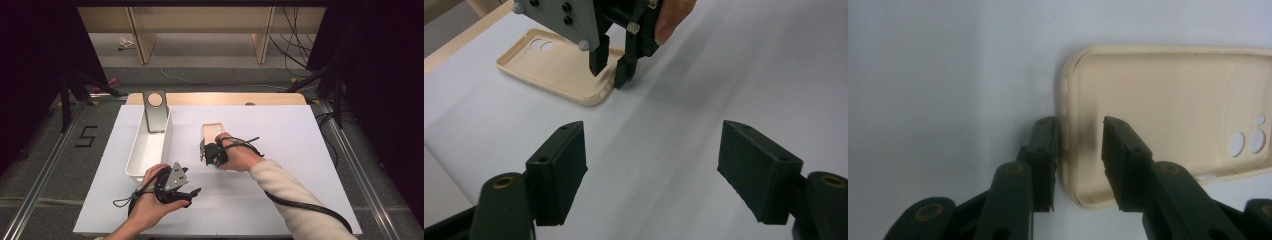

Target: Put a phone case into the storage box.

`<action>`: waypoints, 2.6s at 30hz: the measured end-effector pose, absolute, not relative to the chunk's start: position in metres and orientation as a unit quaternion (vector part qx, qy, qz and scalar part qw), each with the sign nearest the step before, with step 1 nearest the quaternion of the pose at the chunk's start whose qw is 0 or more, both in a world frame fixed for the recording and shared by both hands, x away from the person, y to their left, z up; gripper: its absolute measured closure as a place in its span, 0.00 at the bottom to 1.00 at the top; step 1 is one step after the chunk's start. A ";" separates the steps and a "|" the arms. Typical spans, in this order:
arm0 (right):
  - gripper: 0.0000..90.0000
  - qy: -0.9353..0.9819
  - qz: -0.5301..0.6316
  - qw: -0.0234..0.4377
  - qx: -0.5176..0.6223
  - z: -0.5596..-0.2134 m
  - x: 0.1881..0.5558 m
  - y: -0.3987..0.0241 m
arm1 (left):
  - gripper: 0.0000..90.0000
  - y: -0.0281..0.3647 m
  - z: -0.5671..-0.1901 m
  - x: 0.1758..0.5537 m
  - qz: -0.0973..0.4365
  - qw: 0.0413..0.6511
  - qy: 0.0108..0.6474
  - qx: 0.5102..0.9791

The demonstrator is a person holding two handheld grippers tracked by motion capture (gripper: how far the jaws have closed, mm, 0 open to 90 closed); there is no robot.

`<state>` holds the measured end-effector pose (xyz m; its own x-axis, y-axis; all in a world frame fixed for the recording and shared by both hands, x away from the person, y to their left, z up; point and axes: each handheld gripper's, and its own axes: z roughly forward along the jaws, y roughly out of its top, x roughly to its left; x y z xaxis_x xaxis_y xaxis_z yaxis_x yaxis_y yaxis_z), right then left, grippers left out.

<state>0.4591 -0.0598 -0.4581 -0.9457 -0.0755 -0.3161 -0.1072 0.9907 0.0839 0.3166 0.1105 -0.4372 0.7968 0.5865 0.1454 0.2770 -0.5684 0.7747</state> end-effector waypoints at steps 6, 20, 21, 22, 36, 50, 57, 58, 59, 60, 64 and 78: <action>0.81 0.987 0.043 0.149 -0.045 -0.458 0.458 -0.058 | 0.30 0.111 -0.437 0.317 0.196 0.390 0.250 0.864; 0.93 0.988 0.044 0.140 -0.049 -0.459 0.460 -0.055 | 0.31 0.111 -0.438 0.317 0.197 0.389 0.250 0.864; 0.93 0.988 0.043 0.140 -0.050 -0.459 0.460 -0.055 | 0.31 0.111 -0.438 0.317 0.197 0.389 0.250 0.864; 0.93 0.988 0.044 0.140 -0.049 -0.460 0.459 -0.055 | 0.31 0.111 -0.439 0.317 0.197 0.390 0.250 0.864; 0.95 0.986 0.045 0.150 -0.059 -0.459 0.456 -0.059 | 0.31 0.112 -0.440 0.318 0.197 0.388 0.252 0.864; 0.98 0.980 0.094 0.162 -0.068 -0.445 0.446 -0.078 | 0.32 0.116 -0.444 0.323 0.197 0.387 0.266 0.861; 0.98 0.975 0.119 0.173 -0.066 -0.436 0.433 -0.094 | 0.32 0.118 -0.445 0.325 0.195 0.389 0.274 0.858; 0.98 0.975 0.121 0.175 -0.066 -0.434 0.432 -0.097 | 0.32 0.118 -0.445 0.326 0.194 0.389 0.274 0.858; 0.98 0.974 0.128 0.175 -0.061 -0.433 0.430 -0.100 | 0.32 0.118 -0.445 0.326 0.194 0.390 0.275 0.857; 0.98 0.973 0.131 0.177 -0.063 -0.432 0.429 -0.103 | 0.32 0.118 -0.445 0.326 0.194 0.390 0.275 0.857; 0.98 0.971 0.146 0.181 -0.054 -0.428 0.423 -0.116 | 0.32 0.118 -0.445 0.327 0.195 0.391 0.279 0.855; 0.98 0.960 0.203 0.189 -0.039 -0.426 0.401 -0.149 | 0.32 0.120 -0.446 0.329 0.197 0.396 0.289 0.849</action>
<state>0.4011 -0.1493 -0.4261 -0.9253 0.0028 -0.3792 -0.1507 0.9149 0.3744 0.3288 0.1204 -0.4456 0.7559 0.6463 0.1050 0.3344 -0.5189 0.7867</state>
